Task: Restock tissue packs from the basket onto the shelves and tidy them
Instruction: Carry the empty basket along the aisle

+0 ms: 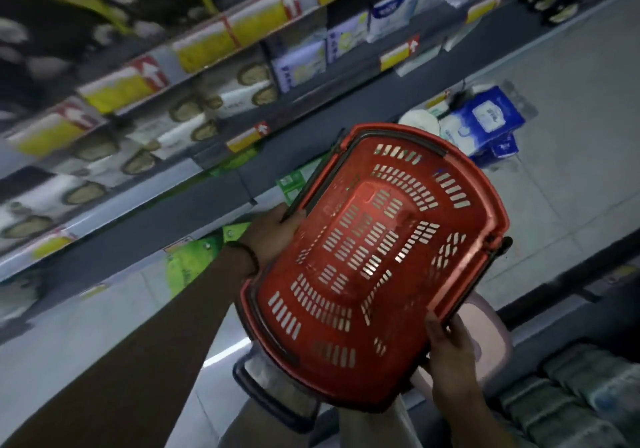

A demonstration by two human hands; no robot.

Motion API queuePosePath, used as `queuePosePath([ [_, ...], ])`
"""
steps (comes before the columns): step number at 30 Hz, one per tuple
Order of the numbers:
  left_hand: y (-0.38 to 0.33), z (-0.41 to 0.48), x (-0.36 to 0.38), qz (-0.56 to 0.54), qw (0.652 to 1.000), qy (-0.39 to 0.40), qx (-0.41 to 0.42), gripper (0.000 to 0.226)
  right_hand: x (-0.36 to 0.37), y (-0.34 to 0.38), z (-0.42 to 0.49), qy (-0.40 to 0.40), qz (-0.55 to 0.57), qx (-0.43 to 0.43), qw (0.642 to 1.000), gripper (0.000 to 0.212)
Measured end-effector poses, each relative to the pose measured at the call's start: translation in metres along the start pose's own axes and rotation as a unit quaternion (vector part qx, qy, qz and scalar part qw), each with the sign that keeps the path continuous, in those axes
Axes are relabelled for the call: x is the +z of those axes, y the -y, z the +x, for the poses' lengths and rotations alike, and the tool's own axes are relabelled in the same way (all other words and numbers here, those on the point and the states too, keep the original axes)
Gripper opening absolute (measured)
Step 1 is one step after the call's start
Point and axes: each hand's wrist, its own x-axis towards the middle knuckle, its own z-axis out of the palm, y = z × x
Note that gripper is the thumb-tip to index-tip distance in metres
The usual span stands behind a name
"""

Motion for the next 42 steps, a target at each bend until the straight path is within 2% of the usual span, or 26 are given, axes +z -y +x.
queuePosePath([
  [2, 0.033, -0.031, -0.015, -0.035, 0.998, -0.048, -0.003, 0.051, 0.014, 0.000, -0.025, 0.004, -0.043, -0.024, 0.999, 0.024],
  [4, 0.070, -0.067, -0.025, -0.115, 0.988, -0.102, -0.019, 0.049, 0.028, -0.008, -0.047, 0.006, -0.107, -0.049, 0.993, 0.042],
  [7, 0.132, -0.124, -0.035, -0.284, 0.942, -0.167, -0.068, 0.052, 0.060, -0.019, -0.079, 0.046, -0.169, -0.070, 0.982, 0.054],
  [11, 0.219, -0.201, -0.034, -0.408, 0.872, -0.240, -0.122, 0.069, 0.109, -0.027, -0.118, 0.101, -0.221, -0.066, 0.968, 0.036],
  [15, 0.285, -0.274, -0.029, -0.478, 0.808, -0.304, -0.162, 0.054, 0.171, -0.038, -0.148, 0.172, -0.303, -0.069, 0.935, 0.021],
  [18, 0.324, -0.310, -0.023, -0.536, 0.716, -0.392, -0.215, 0.049, 0.229, -0.053, -0.161, 0.224, -0.393, -0.109, 0.885, 0.019],
  [21, 0.362, -0.339, -0.007, -0.564, 0.637, -0.446, -0.278, 0.051, 0.290, -0.074, -0.165, 0.304, -0.505, -0.173, 0.789, 0.014],
  [24, 0.400, -0.356, 0.020, -0.597, 0.548, -0.484, -0.331, 0.062, 0.358, -0.105, -0.182, 0.385, -0.581, -0.198, 0.689, 0.010],
  [26, 0.423, -0.360, 0.032, -0.613, 0.485, -0.505, -0.367, 0.067, 0.399, -0.136, -0.191, 0.434, -0.614, -0.215, 0.623, 0.014],
  [29, 0.459, -0.361, 0.043, -0.649, 0.389, -0.516, -0.401, 0.059, 0.456, -0.195, -0.203, 0.475, -0.647, -0.208, 0.559, 0.023],
  [31, 0.491, -0.357, 0.054, -0.663, 0.342, -0.517, -0.419, 0.055, 0.491, -0.237, -0.209, 0.493, -0.657, -0.218, 0.527, 0.033],
  [33, 0.524, -0.350, 0.069, -0.666, 0.303, -0.523, -0.437, 0.058, 0.520, -0.280, -0.215, 0.505, -0.677, -0.225, 0.486, 0.040],
  [35, 0.555, -0.340, 0.084, -0.662, 0.281, -0.522, -0.459, 0.057, 0.546, -0.322, -0.218, 0.517, -0.694, -0.234, 0.443, 0.045],
  [38, 0.601, -0.328, 0.105, -0.665, 0.239, -0.523, -0.477, 0.069, 0.580, -0.377, -0.220, 0.529, -0.709, -0.237, 0.403, 0.063],
  [40, 0.632, -0.320, 0.123, -0.667, 0.219, -0.525, -0.481, 0.078, 0.598, -0.414, -0.215, 0.527, -0.722, -0.227, 0.387, 0.062],
  [42, 0.658, -0.313, 0.138, -0.676, 0.220, -0.518, -0.475, 0.078, 0.612, -0.449, -0.208, 0.525, -0.729, -0.215, 0.382, 0.064],
])
